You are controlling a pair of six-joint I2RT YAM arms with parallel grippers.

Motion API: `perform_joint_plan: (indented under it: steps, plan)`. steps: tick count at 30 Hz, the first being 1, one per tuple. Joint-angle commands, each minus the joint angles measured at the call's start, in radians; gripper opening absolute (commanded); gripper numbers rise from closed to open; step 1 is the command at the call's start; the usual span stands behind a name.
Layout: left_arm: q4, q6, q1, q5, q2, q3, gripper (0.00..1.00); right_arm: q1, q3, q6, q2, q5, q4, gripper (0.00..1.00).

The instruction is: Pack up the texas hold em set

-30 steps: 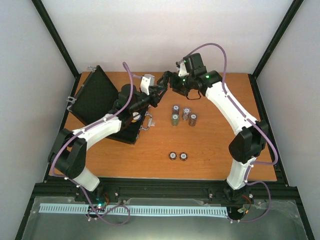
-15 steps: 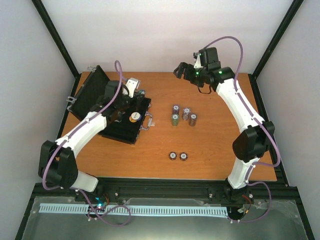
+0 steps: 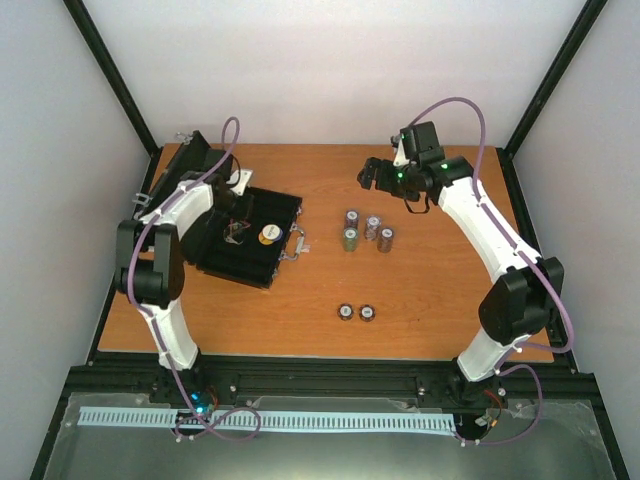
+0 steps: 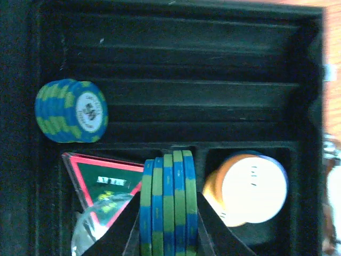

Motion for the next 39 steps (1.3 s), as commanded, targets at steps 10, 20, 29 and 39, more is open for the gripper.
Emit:
perform_joint_plan:
  steps: [10, 20, 29, 39]
  plan:
    - [-0.195, 0.017, 0.034, -0.013, 0.243, 0.337, 0.01, 0.001, -0.056, -0.021, -0.023, 0.020, -0.007, 1.00]
    - [-0.282, 0.042, 0.032, -0.053, 0.339, 0.457, 0.01, 0.001, -0.046, -0.022, 0.006, 0.017, -0.014, 1.00]
    - [-0.250, 0.030, 0.032, -0.064, 0.363, 0.454, 0.01, 0.001, -0.057, -0.025, 0.013, 0.012, -0.013, 1.00]
    - [-0.272, 0.044, 0.030, -0.091, 0.436, 0.524, 0.01, 0.001, -0.059, -0.024, 0.018, -0.001, -0.019, 1.00]
